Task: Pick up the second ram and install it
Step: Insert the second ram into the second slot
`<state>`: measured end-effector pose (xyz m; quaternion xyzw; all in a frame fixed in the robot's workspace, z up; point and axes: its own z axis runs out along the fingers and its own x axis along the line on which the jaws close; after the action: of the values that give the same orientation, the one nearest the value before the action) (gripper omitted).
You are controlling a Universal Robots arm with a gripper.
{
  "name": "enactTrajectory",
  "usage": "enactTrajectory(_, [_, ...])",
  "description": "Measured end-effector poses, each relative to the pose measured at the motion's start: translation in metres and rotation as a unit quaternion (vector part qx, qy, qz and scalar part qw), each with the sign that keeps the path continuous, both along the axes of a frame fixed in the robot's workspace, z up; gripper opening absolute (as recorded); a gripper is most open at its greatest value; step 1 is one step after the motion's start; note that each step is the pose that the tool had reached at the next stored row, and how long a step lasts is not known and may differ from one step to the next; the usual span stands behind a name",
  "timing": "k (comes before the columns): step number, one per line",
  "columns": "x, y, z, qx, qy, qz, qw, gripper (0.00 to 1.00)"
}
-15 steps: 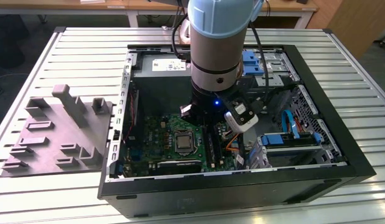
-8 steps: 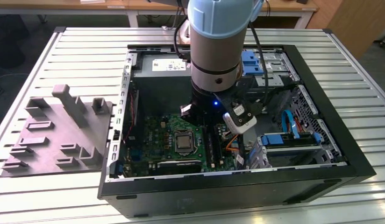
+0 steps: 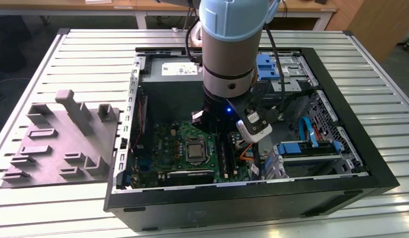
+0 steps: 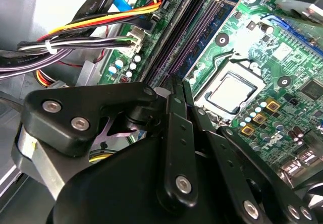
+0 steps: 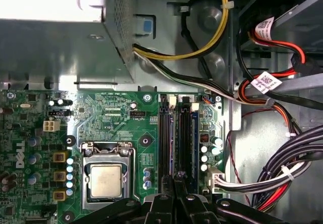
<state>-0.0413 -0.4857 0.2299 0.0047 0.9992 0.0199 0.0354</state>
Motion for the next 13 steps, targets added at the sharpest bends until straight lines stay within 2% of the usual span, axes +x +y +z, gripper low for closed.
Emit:
enactTrajectory(1, [0.0000, 0.0000, -0.0001, 0.0049, 0.0000, 0.000, 1.0000, 0.12])
enactTrajectory(2, [-0.0001, 0.0000, 0.0000, 0.0072, 0.0001, 0.000, 1.0000, 0.12])
enactTrajectory(13, [0.0006, -0.0004, -0.0007, 0.0065, 0.0000, -0.004, 1.0000, 0.12])
